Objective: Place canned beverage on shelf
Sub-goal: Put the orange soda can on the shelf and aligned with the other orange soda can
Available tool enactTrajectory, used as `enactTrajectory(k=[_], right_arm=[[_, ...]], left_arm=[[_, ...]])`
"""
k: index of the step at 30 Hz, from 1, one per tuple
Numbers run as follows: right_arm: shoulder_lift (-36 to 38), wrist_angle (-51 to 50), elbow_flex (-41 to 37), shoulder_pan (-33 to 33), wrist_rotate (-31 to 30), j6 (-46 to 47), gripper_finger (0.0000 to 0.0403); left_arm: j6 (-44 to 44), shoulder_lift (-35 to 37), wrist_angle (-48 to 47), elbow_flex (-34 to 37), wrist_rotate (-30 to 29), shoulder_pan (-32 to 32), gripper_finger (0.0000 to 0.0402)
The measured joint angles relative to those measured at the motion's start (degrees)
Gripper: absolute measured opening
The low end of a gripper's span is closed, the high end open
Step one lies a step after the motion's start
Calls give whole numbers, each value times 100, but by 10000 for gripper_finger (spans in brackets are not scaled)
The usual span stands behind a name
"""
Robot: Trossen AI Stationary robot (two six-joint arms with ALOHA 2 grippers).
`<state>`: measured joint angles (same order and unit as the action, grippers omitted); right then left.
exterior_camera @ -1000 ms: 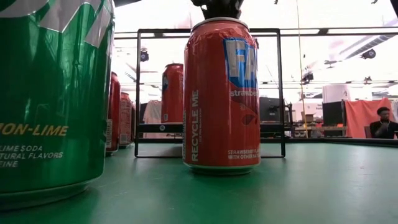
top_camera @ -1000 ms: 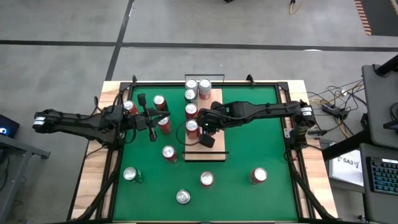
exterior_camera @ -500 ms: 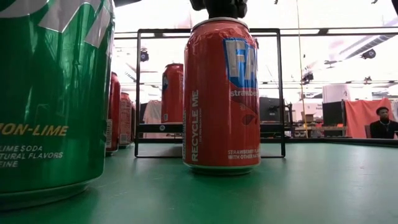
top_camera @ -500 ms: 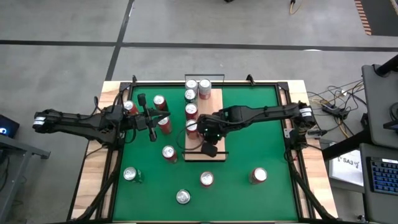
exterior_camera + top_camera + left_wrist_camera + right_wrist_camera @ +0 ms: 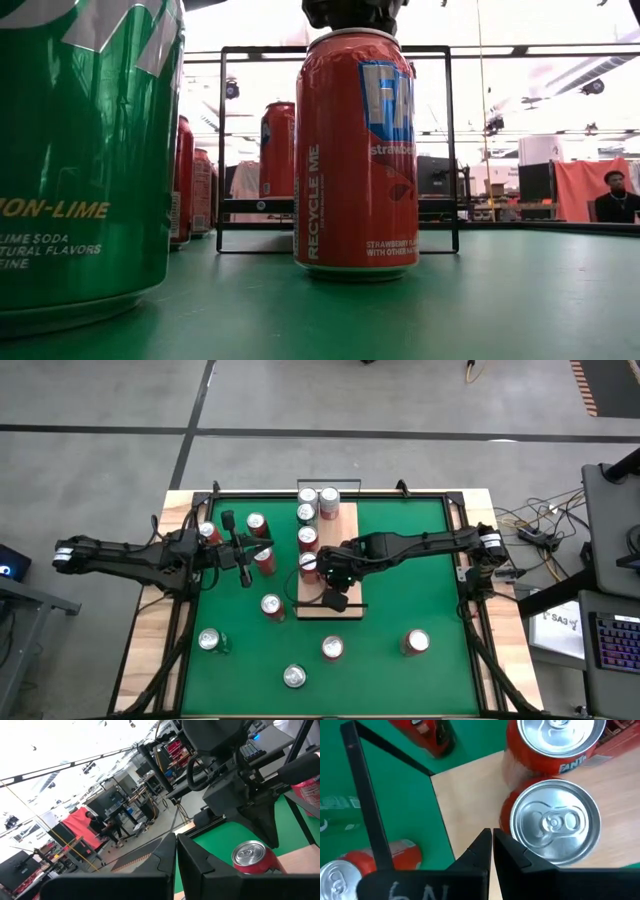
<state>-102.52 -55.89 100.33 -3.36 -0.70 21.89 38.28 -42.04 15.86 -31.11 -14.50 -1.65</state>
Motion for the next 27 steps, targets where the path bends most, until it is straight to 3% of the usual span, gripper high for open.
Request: enactTrajectory(k=[27], right_arm=[[-304, 136, 0, 201, -349, -192, 9]], left_arm=[[-2, 2, -2, 0, 2, -2, 0]])
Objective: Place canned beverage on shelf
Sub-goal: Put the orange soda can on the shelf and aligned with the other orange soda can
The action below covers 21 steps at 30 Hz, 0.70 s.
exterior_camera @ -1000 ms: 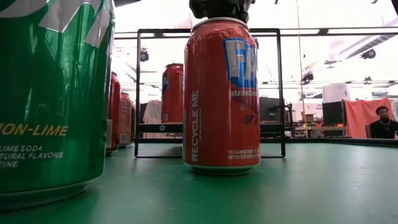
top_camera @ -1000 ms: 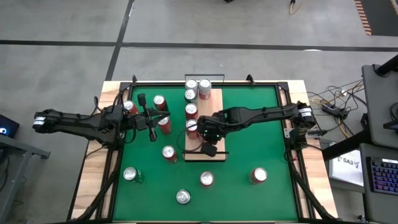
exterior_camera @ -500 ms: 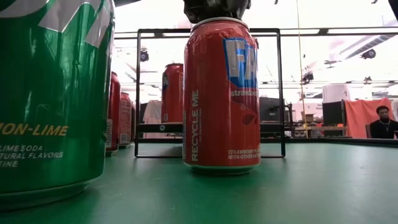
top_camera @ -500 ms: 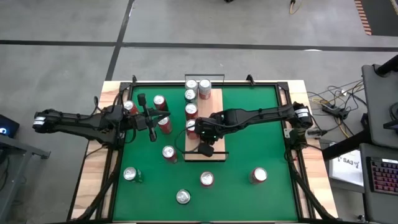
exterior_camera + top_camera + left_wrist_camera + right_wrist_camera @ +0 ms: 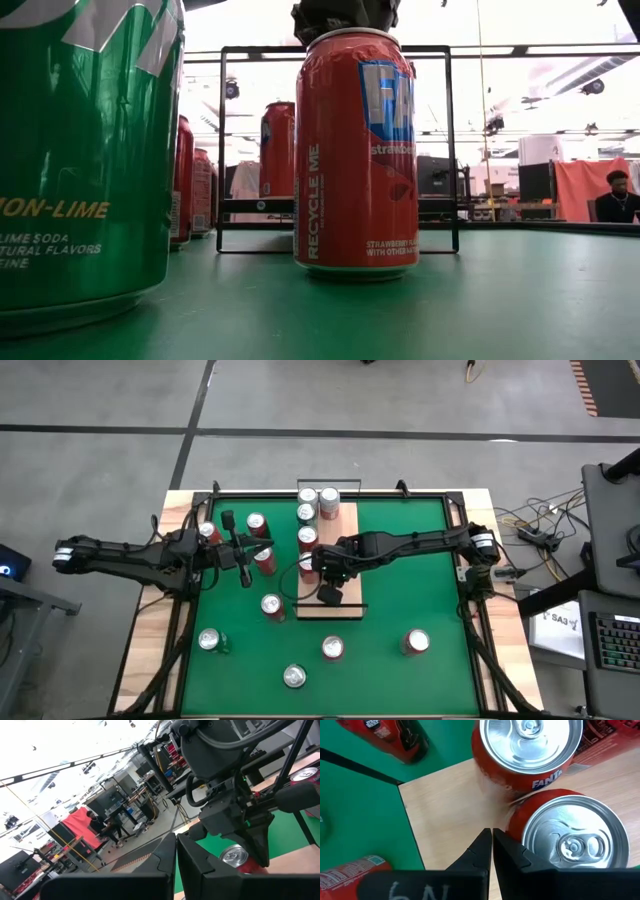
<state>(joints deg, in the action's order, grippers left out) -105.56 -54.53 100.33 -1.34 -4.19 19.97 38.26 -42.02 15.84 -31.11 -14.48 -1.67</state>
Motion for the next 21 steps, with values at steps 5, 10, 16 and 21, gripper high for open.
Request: enactTrajectory(k=[5, 10, 16, 21], right_arm=[[81, -3, 0, 0, 4, 6, 9], [301, -65, 44, 0, 4, 33, 9], [622, 9, 44, -15, -86, -336, 9], [806, 131, 44, -117, -392, -795, 9]], left_arm=[[0, 0, 0, 0, 0, 0, 0], [0, 0, 0, 1, 0, 2, 0], [-27, 0, 4, 2, 0, 0, 0], [-281, -1, -8, -86, 1, 1, 0]])
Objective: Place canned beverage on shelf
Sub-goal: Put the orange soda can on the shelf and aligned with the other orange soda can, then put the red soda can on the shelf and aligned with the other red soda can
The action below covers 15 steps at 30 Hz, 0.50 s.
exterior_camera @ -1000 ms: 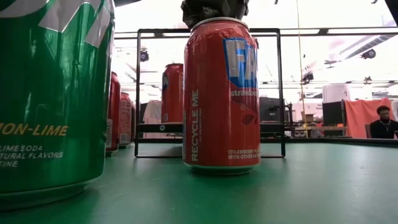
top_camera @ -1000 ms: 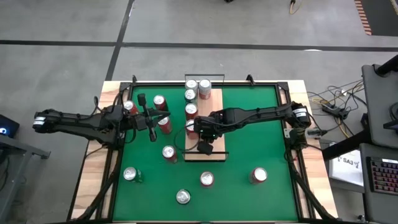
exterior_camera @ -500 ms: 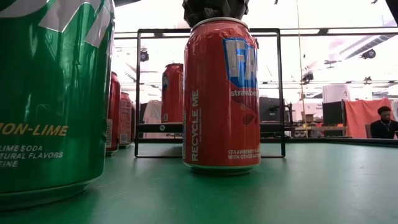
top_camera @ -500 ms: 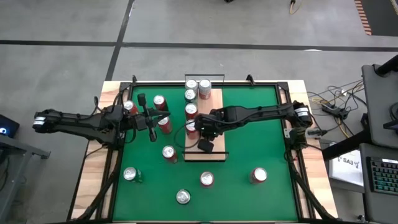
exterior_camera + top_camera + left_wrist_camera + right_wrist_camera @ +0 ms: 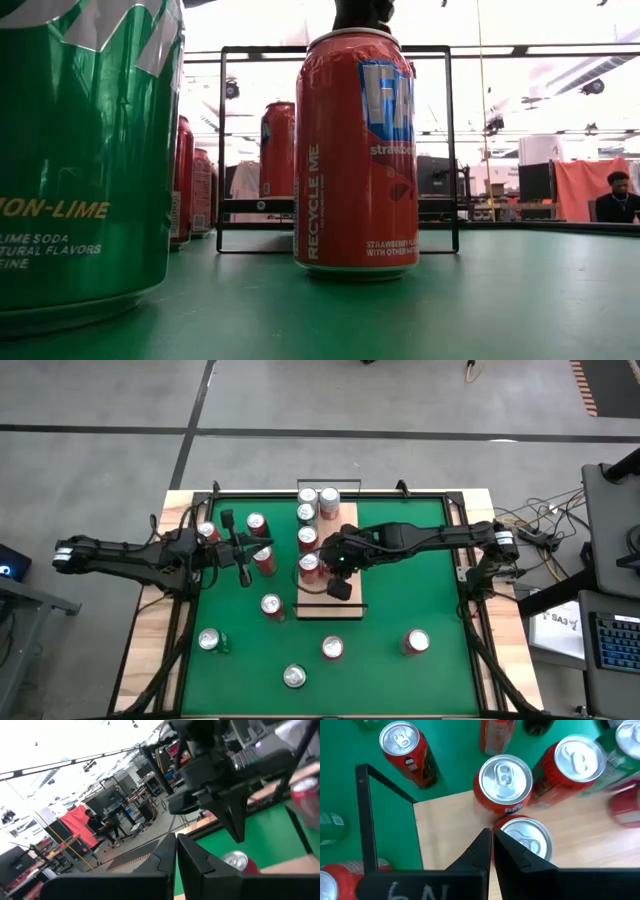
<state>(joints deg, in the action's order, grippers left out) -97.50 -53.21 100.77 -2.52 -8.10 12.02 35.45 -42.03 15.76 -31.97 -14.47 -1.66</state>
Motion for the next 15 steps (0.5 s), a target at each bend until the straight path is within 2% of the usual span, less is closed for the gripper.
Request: enactTrajectory(k=[7, 15], right_arm=[[456, -145, -71, -207, -266, -214, 9], [1194, -794, -189, -440, -482, 524, 9]], left_arm=[[-457, 1, -31, -100, 1, 1, 0], [-810, 1, -35, -100, 1, 0, 0]])
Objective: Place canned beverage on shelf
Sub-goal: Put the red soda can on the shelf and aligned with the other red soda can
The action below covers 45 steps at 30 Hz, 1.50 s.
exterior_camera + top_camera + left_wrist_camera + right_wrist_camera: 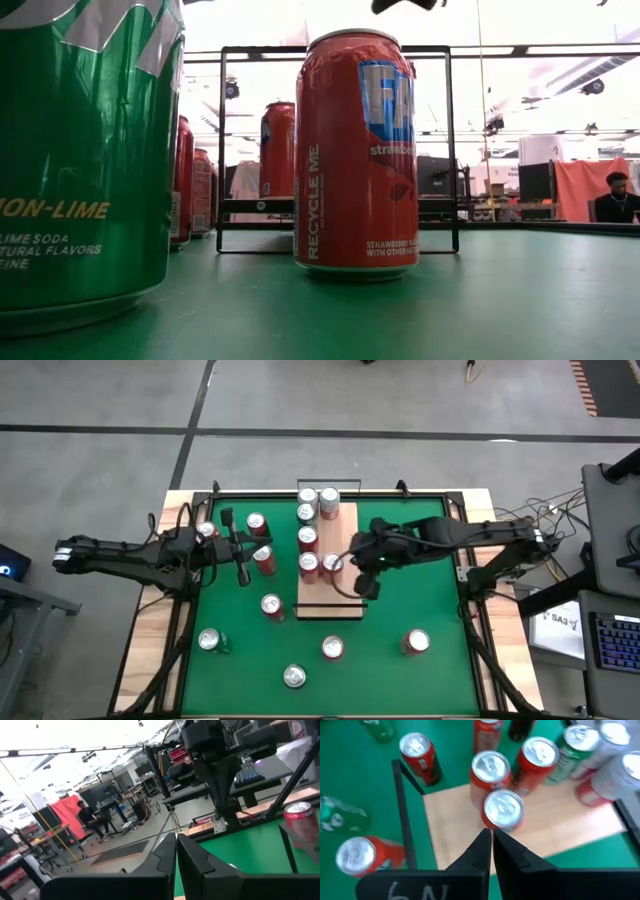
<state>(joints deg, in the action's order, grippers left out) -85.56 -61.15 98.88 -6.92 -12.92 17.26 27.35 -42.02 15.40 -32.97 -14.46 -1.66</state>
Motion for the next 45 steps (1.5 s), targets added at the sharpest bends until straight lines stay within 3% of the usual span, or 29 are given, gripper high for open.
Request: enactTrajectory(k=[9, 17, 36, 40, 45], right_arm=[[900, 419, -1086, -487, -549, 176, 9], [1326, 1033, -1856, -520, -527, -50, 9], [1312, 1368, -1953, -520, -514, -365, 9], [1312, 1393, -1953, -520, -514, -383, 9], [1312, 1395, -1953, -520, -514, -381, 9]], left_arm=[[-1324, 0, -391, 4, 0, -1, 0], [-2694, -4, -1145, -77, 48, -136, 0], [-4821, -781, -3218, -289, 55, -1972, 2], [-5024, -929, -3463, -289, 52, -2058, 32], [-5244, -1129, -3629, -289, 50, -2058, 118]])
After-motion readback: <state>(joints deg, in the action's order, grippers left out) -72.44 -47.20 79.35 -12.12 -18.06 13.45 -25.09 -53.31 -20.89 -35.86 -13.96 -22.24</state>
